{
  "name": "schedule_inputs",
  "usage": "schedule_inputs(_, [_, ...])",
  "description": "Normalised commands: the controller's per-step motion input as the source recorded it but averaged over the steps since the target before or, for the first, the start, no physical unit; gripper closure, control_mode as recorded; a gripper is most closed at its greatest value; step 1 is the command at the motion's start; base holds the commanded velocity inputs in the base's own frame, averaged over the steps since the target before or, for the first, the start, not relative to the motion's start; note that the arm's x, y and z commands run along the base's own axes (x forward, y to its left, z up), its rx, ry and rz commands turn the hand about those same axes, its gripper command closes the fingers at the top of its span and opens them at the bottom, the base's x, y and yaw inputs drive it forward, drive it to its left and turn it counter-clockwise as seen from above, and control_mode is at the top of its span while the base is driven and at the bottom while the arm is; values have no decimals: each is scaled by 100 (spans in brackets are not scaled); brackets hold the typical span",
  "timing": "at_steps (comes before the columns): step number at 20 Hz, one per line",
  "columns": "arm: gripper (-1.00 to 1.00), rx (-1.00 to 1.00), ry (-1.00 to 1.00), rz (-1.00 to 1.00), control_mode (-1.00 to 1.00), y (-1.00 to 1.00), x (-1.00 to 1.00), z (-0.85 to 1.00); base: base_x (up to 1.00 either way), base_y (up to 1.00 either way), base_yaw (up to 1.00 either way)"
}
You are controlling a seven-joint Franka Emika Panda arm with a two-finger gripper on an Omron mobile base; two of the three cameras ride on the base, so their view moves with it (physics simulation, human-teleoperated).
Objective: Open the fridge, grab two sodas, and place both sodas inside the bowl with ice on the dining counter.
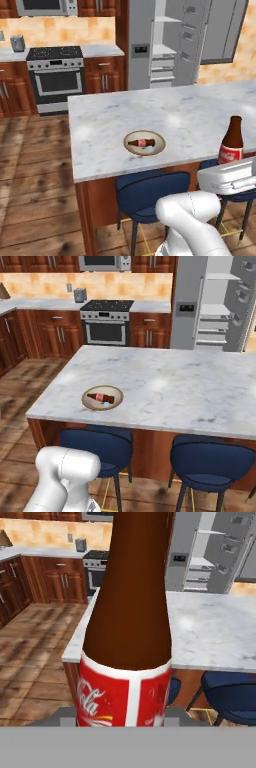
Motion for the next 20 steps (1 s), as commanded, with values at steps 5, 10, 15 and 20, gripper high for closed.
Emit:
schedule_inputs(5, [100, 0, 0, 0, 100, 0, 0, 0, 86, -50, 33])
schedule_inputs(10, [100, 0, 0, 0, 100, 0, 0, 0, 99, -31, 22])
schedule_inputs(15, [100, 0, 37, 16, -100, -16, 100, -6, 0, 0, 0])
schedule_inputs(20, [100, -4, 50, 19, -100, -7, 100, -40, 0, 0, 0])
